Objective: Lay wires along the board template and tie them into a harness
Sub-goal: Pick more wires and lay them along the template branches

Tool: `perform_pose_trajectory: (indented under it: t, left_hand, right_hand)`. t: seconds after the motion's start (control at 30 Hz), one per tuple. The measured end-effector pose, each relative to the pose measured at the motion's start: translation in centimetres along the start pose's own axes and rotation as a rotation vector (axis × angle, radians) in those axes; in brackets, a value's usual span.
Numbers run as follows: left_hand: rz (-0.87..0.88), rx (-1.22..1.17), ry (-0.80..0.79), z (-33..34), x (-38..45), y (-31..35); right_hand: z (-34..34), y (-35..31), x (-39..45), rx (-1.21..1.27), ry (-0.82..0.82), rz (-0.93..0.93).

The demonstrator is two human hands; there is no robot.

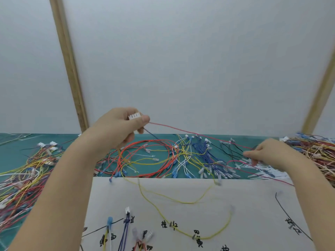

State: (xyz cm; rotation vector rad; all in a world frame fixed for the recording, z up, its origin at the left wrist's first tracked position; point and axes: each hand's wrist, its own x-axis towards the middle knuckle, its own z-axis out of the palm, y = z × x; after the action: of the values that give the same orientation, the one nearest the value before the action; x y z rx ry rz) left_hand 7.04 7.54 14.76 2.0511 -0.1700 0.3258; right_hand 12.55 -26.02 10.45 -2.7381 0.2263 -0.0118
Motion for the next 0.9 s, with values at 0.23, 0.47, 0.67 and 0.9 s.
perform_pose_trajectory:
  t: [0.23,0.47,0.67,0.9]
  left_hand:
    - [-0.016,-0.316,-0.121,-0.6,-0.4,0.4]
    - [-0.119,0.259,-0.084,-0.5,0.5,-1.5]
    - [-0.050,0.186,0.295,-0.9,0.7,-1.3]
    - [0.038,-0.161,0.541,-2.0,0.9,-1.6]
  right_hand:
    - [0.5,0.4,1.0,0.692,0.145,-0.056]
    - [0.3,0.6,1.8,0.724,0.489,-0.082]
    - [0.6,0.8,1.4,0.601,0.309,0.015]
    - [-0.2,2.5,0.4,0.661,-0.097,0.300]
